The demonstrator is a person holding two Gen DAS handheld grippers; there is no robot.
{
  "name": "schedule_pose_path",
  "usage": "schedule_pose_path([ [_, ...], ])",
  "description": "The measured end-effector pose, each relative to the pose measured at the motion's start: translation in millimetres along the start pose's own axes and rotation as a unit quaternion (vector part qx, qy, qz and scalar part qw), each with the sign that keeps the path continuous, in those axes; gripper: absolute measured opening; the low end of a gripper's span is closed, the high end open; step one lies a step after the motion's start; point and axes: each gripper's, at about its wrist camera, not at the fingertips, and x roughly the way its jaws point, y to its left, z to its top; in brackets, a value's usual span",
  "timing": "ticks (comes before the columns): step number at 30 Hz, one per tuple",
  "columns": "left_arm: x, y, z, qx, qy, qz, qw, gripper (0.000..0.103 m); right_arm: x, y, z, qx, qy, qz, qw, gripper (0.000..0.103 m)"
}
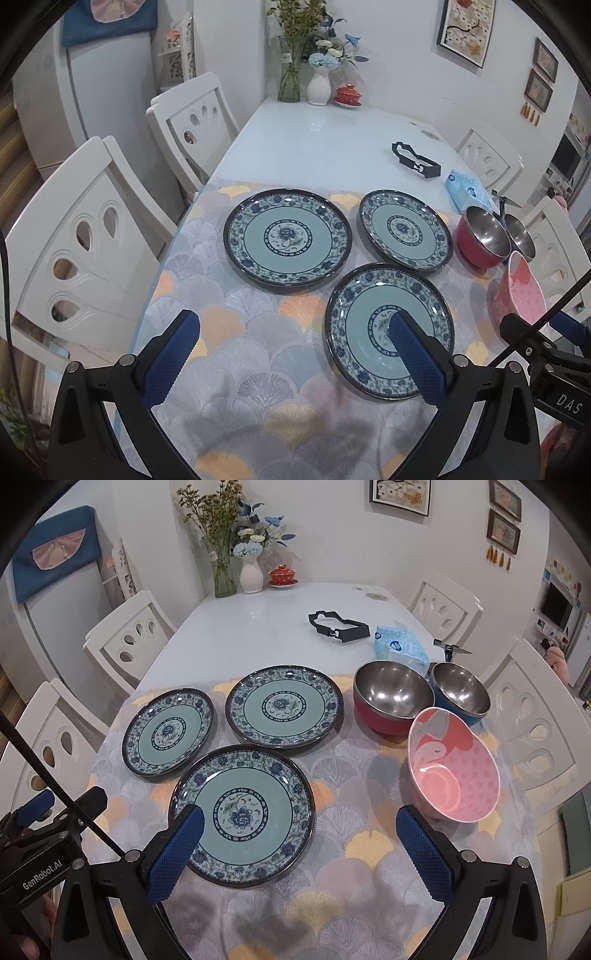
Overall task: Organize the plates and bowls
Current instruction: 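Move both grippers forward to the rim of the nearest floral plate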
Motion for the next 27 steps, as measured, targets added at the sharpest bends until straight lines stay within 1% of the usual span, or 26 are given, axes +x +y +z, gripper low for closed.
schedule_pose_path([
  [15, -8.5, -4.7, -7.9, 0.007, -0.006, -0.006, 0.9999, 0.102, -8.7, -5.6, -14.8, 0.003, 0.005, -0.003, 1.000, 0.103],
  [27, 7.6, -8.6, -3.4, 0.015, 0.009, -0.008, 0.9998, 0.102, 15.1, -10.6, -12.5, 0.018, 0.037, -0.006, 0.999, 0.103],
])
